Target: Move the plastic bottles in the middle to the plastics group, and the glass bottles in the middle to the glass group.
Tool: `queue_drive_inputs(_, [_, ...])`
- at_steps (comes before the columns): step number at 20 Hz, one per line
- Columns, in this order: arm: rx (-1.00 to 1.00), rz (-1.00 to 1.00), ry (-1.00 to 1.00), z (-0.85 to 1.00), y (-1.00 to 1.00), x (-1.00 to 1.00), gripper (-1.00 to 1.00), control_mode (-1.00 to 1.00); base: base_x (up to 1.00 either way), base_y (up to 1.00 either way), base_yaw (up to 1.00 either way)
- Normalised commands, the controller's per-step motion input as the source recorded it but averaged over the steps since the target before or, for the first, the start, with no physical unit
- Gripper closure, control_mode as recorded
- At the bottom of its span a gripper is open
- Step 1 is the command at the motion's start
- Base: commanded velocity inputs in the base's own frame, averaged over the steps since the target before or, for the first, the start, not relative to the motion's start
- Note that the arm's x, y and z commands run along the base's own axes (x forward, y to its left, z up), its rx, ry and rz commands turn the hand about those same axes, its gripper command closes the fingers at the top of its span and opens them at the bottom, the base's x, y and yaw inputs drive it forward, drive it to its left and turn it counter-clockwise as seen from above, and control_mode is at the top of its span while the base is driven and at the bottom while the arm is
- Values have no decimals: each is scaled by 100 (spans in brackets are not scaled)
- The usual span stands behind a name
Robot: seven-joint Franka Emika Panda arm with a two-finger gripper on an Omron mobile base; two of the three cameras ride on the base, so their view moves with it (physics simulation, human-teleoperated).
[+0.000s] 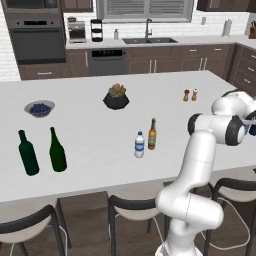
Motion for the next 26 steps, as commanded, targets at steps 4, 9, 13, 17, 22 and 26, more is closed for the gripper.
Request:
queue_drive_inputs(4, [0,0,-1,-19,13,12,-100,-100,0,0,0])
queue_drive_inputs(9, [0,0,-1,-2,1,1,-100,-100,0,0,0])
queue_drive_inputs(13, [-5,-2,0,5,11,-13,-100,-100,0,0,0])
queue_drive_inputs(17, [-9,-4,0,19,14,-14,-100,-100,0,0,0])
queue_drive_inputs(22, [-11,-7,0,33,33,-14,-100,-100,0,0,0])
queue_drive_inputs(26, [-9,-11,0,20,44,-60,-100,-100,0,0,0])
